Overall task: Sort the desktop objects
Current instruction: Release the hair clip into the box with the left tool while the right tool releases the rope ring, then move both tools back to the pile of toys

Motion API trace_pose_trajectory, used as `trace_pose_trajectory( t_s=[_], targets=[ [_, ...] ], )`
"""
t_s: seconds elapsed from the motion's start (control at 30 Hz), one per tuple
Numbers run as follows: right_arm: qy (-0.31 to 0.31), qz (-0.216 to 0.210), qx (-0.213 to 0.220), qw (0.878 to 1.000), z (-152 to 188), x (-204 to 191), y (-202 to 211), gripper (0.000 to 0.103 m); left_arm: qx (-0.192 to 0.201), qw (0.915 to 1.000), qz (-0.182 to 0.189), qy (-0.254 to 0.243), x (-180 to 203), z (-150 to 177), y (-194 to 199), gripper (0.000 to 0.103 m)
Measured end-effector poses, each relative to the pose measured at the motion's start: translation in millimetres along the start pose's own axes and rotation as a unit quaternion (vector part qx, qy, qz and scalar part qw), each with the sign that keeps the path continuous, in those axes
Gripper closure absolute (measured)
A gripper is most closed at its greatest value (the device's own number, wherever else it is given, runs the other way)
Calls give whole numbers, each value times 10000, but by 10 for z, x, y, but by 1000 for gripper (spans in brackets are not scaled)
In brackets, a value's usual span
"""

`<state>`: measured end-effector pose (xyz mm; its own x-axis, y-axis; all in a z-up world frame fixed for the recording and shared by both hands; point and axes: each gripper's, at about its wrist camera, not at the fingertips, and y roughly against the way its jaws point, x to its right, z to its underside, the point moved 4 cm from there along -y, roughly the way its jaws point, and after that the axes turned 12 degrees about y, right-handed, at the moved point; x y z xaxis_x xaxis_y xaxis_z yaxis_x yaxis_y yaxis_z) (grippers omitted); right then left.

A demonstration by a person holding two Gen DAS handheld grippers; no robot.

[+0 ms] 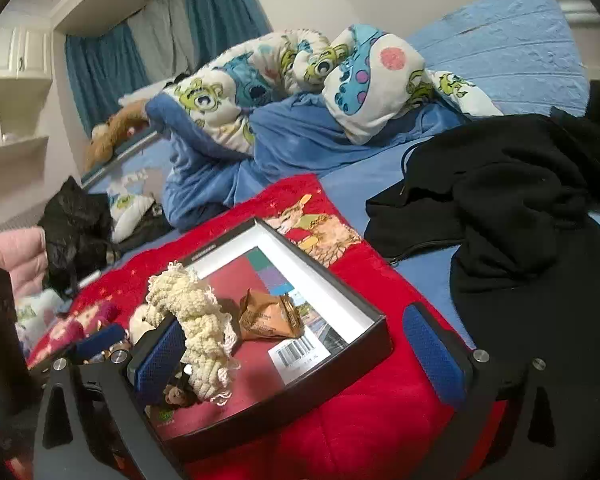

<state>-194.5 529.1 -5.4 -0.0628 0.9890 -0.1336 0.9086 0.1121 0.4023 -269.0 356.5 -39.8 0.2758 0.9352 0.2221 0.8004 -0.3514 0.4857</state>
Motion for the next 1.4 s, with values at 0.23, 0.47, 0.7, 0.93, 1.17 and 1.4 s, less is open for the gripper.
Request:
trace_pose_trajectory(
  t_s=[0.23,0.47,0.7,0.93,1.17,1.4],
  targets=[
    [318,118,-956,9948,46,-144,-238,0,40,9984,-414,-396,98,34,-20,0],
    [281,56,-1158,9929,87,-137,-196,0,-8,9994,-253,-241,37,18,-20,0],
    [273,206,-1054,9938,87,-72,-26,0,29,9994,-245,-228,40,18,2,0],
    [224,255,-952,9949,69,-96,148,0,53,9997,-135,-173,70,-11,154,0],
    [125,127,-658,9977,11,-280,487,0,-86,9998,13,159,7,93,491,0],
    [246,2,-430,9988,-32,-527,748,0,-109,9995,-152,272,-157,147,854,0]
  ],
)
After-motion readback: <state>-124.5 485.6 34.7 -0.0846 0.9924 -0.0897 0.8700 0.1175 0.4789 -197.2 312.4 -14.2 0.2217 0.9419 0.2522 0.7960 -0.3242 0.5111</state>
